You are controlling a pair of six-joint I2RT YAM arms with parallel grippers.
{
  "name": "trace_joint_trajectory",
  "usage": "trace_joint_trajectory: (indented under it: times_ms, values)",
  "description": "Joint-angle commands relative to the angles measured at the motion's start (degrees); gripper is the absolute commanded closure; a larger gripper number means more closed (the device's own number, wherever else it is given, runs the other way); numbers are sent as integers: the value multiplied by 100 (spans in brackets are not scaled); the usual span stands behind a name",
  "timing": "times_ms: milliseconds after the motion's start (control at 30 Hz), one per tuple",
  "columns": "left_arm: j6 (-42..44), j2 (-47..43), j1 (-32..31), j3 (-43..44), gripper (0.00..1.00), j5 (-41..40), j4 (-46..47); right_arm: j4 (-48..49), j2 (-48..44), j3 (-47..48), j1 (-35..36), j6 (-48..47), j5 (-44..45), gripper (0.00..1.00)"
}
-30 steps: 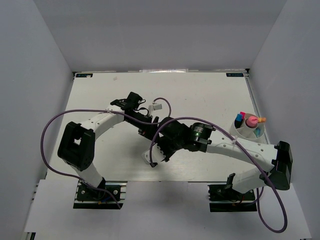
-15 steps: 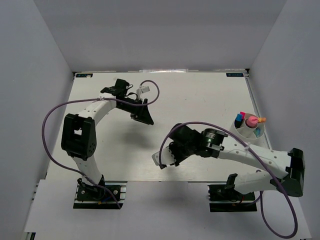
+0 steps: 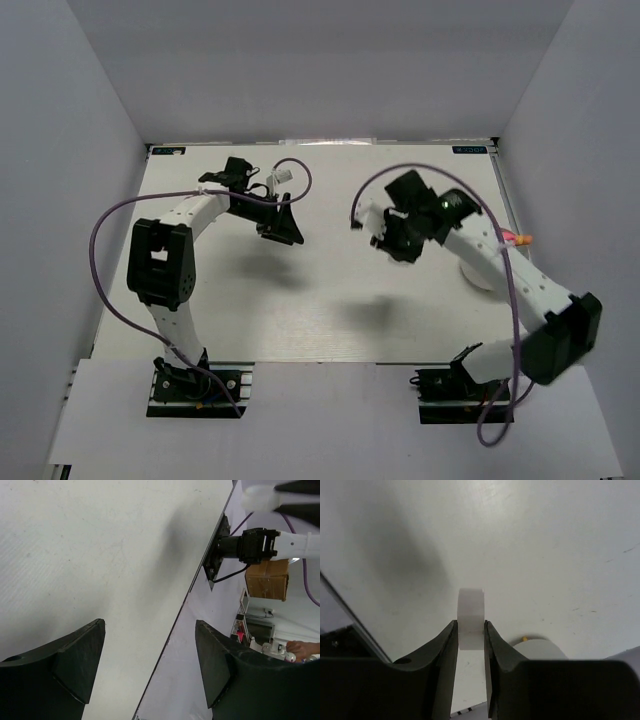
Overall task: Sort the stationery into containers
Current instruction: Place the stationery in the storage box.
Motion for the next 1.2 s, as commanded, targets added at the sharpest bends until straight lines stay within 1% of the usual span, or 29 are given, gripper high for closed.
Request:
trace_joint_trajectory:
  times_ms: [0,33,67,100,133,167,200,233,300,333,433,533,567,633,667,733,833,967,1167]
  values:
    - [171,173,-39,440,17,321,-191,-392,868,1546,-1004,69,-708,100]
    - [197,191,-91,476,13,338,-261,-603,1393,1910,-1202,25,-866,100]
    - [250,183,-92,493,11,321,-296,-962,1607,2245,-1569,-37,-1163,100]
    - [355,130,-92,502,8,303,-323,-1113,1740,2500,-1895,-290,-1270,100]
    - [391,25,-92,450,2,260,-341,-1245,1811,2712,-2133,-475,-1324,100]
    - [391,-45,-92,389,2,216,-297,-1316,1725,2670,-2222,-633,-1324,100]
    - [400,-98,-92,310,2,207,-253,-1343,1611,2548,-2397,-783,-1333,100]
    - [391,-160,-31,135,2,224,-148,-1352,1253,2112,-2564,-1089,-1298,100]
    - [373,-239,-30,-7,2,216,-69,-1369,882,1626,-2715,-1355,-1193,100]
    - [417,-239,-30,-94,2,207,-77,-1369,567,1206,-3011,-1608,-1149,100]
    - [391,-257,-30,-227,2,329,45,-1352,117,737,-3522,-2022,-1008,100]
    - [408,-231,-30,-254,2,356,55,-1378,1,561,-3910,-2216,-999,100]
    - [426,-213,-30,-245,2,365,46,-1361,1,439,-4172,-2356,-973,100]
    - [452,-178,-30,-218,2,356,11,-1343,71,341,-4358,-2515,-947,100]
    - [505,-178,-30,-201,2,347,2,-1326,89,236,-4629,-2690,-938,100]
    - [540,-178,-30,-209,2,347,-42,-1282,168,192,-4920,-2831,-964,100]
    - [523,-230,-30,-332,2,347,37,-1211,221,139,-5018,-2999,-947,100]
    - [488,-204,-30,-368,2,303,64,-588,19,-256,-5124,-3113,-665,100]
    - [453,-160,-30,-429,2,347,151,-464,18,-353,-5176,-3210,-630,100]
